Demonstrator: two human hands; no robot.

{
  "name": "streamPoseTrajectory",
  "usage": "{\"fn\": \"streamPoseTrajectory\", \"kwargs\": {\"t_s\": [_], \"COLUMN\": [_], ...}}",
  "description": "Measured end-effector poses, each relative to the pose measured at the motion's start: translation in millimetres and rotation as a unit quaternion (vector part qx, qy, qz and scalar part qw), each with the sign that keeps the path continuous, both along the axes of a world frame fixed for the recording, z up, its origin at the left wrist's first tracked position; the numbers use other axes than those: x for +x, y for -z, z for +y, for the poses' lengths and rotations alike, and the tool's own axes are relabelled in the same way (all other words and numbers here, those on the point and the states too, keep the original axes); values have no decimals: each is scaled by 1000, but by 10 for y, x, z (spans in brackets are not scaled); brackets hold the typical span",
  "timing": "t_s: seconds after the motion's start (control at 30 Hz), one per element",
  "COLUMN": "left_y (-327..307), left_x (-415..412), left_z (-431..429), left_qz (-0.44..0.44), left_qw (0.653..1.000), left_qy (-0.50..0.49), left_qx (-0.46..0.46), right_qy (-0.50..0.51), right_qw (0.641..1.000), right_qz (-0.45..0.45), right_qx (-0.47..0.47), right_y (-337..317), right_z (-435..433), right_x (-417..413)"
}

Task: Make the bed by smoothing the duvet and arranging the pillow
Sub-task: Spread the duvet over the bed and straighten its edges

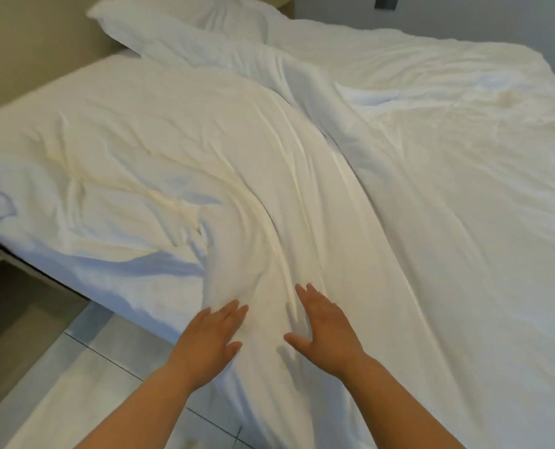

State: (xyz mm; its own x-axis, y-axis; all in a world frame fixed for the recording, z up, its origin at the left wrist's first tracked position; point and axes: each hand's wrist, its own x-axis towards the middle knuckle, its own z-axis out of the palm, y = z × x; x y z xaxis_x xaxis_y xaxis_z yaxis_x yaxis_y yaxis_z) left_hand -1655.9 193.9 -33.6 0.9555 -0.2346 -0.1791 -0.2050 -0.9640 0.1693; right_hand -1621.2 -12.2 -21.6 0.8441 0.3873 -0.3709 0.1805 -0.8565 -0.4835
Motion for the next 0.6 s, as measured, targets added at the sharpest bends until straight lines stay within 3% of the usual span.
{"fn": "streamPoseTrajectory", "kwargs": {"t_s": [0.1,0.17,0.27,0.4,0.47,0.6], "left_y": [179,209,251,321,248,373], "left_x": [296,491,896,1326,1520,1682], "left_z": [634,1072,1739,2141,2160,2388], "left_qz": [32,5,-69,-7,65,30], "left_qw": [998,998,997,993,986,989], "left_qy": [38,58,2,-36,-52,16], "left_qx": [29,8,36,112,143,141], "right_qy": [10,43,59,69,80,96], "right_qw": [1000,997,991,986,984,988], "right_qz": [27,64,85,100,102,101], "right_qx": [6,-21,-90,-116,-119,-73], "right_y": [258,473,659,650,664,642], "right_z": [1032,1397,1516,1548,1592,1508], "right_x": [567,808,944,1082,1099,1093]}}
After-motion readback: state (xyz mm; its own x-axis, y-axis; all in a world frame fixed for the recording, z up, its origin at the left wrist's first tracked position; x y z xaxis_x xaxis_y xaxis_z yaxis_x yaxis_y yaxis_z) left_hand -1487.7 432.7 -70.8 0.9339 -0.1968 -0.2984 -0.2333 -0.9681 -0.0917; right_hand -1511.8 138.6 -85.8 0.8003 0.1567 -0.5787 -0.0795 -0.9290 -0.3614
